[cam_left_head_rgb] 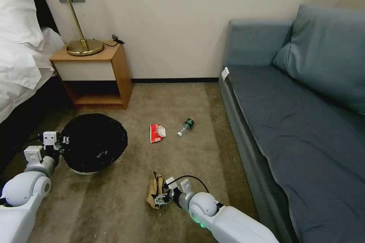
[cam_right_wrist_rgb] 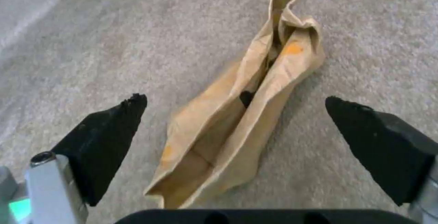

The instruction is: Pick up the trash bin, then pick up the garbage on the floor and place it into the trash bin.

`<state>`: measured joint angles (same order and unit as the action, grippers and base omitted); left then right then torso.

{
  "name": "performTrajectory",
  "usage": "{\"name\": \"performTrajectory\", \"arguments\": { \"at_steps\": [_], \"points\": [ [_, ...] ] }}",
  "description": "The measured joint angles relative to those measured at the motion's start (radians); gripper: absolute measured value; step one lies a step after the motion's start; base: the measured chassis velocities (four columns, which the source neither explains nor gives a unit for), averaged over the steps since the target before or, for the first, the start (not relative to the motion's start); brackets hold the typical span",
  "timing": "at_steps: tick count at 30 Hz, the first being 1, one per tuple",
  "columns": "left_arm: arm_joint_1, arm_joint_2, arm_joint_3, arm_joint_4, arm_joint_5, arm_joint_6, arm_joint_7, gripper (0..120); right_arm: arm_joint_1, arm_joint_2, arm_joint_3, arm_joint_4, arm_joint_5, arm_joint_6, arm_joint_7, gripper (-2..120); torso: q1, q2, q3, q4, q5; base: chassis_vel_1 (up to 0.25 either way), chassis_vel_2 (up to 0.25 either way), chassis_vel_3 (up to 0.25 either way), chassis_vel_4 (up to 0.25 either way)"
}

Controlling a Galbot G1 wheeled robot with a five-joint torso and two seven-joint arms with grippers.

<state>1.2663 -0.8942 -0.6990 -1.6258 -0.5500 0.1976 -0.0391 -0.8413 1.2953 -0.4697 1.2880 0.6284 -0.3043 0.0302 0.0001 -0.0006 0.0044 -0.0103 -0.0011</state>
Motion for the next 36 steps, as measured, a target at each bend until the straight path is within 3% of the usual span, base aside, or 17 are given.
{"name": "performTrajectory", "arguments": {
  "at_steps": [13, 26, 36],
  "points": [
    [0.014, -0.02, 0.003, -0.007, 0.006, 0.0, 0.013, 4, -0.013, 0.074, 0.011, -0.131, -0.064, 0.089, -0.059, 100, 0.0, 0.0, 0.0, 0.0, -0.0002, 0.0, 0.0, 0.0, 0.0],
    [0.024, -0.013, -0.004, -0.005, 0.004, -0.011, 0.025, 4, -0.003, 0.114, 0.038, -0.246, -0.105, 0.155, -0.154, 98, 0.0, 0.0, 0.0, 0.0, 0.0, 0.0, 0.0, 0.0, 0.0],
    [0.012, -0.012, 0.002, 0.016, 0.004, -0.018, 0.036, 4, -0.01, 0.134, 0.051, -0.29, -0.091, 0.19, -0.239, 54, 0.0, 0.0, 0.0, -0.0001, 0.0, 0.0, 0.0, 0.0, 0.0]
  ]
}}
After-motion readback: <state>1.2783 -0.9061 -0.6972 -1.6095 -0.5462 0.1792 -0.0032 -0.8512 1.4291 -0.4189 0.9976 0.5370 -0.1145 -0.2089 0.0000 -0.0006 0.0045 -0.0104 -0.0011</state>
